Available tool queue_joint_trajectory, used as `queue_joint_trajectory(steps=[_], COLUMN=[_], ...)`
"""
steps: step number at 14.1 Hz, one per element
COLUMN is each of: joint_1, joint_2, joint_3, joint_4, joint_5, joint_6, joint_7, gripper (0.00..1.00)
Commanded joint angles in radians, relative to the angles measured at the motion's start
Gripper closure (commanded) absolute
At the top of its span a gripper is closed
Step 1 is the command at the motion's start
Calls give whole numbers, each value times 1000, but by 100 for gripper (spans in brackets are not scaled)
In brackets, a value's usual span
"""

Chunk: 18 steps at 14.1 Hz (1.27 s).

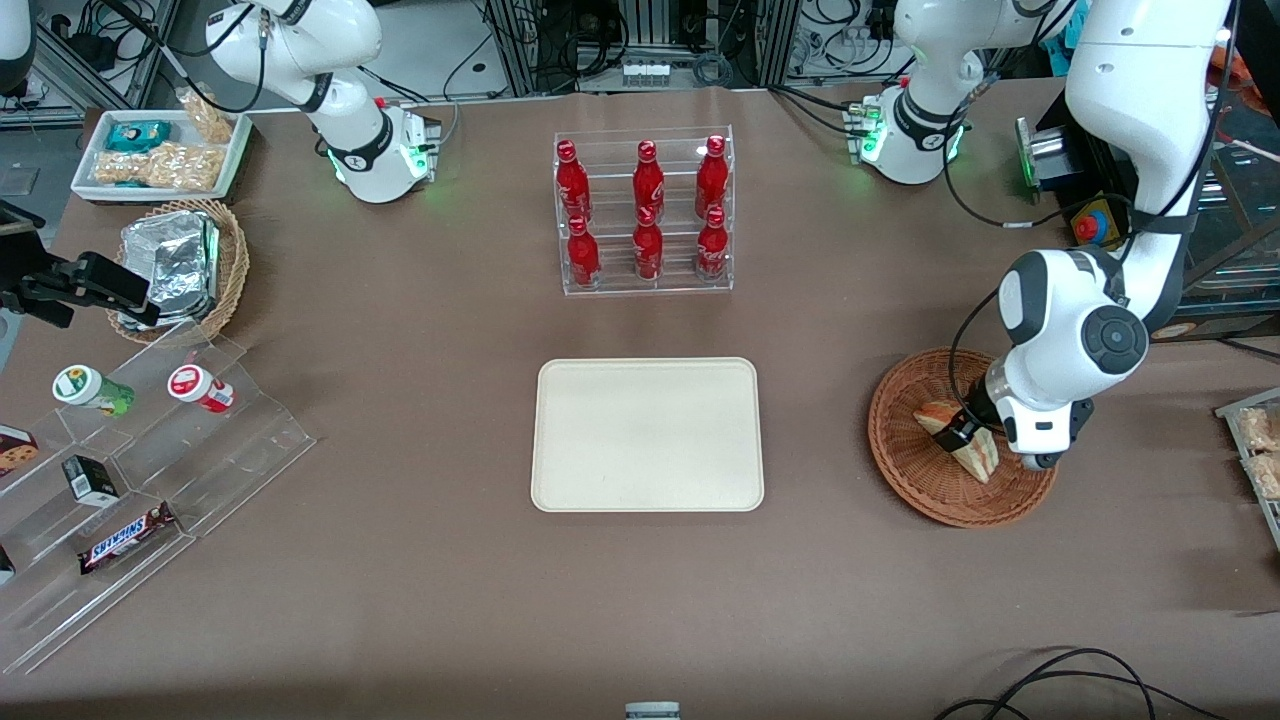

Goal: Place sandwich from basket to tray
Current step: 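Lower the open left gripper onto the sandwich in the wicker basket, then close the left gripper on the wrapped sandwich and lift it, then carry the sandwich with the left gripper over to the cream tray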

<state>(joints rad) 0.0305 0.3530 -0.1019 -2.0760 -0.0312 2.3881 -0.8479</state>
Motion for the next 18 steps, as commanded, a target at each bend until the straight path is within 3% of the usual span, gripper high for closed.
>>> queue_joint_trajectory(steps=[1, 6, 9, 13, 18], joint_1=[0, -7, -92, -246, -428], joint_2=[-18, -20, -17, 24, 194], joint_3=[1, -5, -7, -24, -58], joint_4=[39, 308, 376, 376, 425], joint_5=[52, 131, 129, 117, 119], joint_6=[-67, -525, -639, -505, -189], joint_7=[-22, -30, -30, 3, 41], gripper=[93, 94, 94, 97, 92])
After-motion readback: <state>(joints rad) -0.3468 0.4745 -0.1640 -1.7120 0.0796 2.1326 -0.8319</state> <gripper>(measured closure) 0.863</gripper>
